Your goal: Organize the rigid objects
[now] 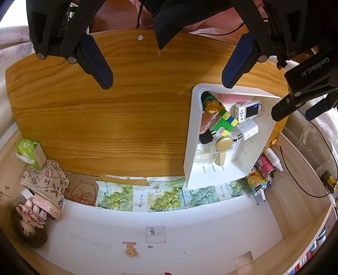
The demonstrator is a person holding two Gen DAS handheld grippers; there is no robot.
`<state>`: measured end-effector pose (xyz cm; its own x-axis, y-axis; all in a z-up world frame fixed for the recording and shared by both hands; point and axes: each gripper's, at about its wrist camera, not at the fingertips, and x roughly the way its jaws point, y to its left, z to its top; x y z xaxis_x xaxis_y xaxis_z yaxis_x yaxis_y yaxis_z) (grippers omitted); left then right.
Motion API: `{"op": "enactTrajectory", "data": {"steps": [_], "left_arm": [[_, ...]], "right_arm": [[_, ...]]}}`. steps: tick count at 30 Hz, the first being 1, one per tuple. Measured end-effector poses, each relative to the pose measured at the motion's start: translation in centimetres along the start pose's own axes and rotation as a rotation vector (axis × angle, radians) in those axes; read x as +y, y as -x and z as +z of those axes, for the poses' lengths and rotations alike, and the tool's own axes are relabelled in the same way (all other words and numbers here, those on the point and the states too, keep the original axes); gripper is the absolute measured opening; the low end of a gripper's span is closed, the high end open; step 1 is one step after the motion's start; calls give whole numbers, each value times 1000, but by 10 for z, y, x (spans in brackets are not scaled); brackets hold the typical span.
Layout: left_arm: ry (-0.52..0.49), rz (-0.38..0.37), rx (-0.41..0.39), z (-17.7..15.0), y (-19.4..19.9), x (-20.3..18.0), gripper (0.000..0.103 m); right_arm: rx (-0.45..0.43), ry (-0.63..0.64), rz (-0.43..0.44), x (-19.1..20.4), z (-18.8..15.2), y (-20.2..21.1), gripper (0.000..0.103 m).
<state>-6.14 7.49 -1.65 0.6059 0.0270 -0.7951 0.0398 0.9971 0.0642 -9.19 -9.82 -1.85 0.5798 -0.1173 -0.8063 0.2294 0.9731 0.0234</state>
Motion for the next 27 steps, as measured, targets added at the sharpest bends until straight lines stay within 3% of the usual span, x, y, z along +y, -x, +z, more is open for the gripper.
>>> {"op": "enactTrajectory", "data": {"steps": [14,27], "left_arm": [[-16,-70,-5,1,-4,21,99],[-48,-85,20,3,-14,38,99]], "right_arm": [[10,-16,-38,24,-4,-1,103],[55,-62,-49,42,-8,-11,103]]}}
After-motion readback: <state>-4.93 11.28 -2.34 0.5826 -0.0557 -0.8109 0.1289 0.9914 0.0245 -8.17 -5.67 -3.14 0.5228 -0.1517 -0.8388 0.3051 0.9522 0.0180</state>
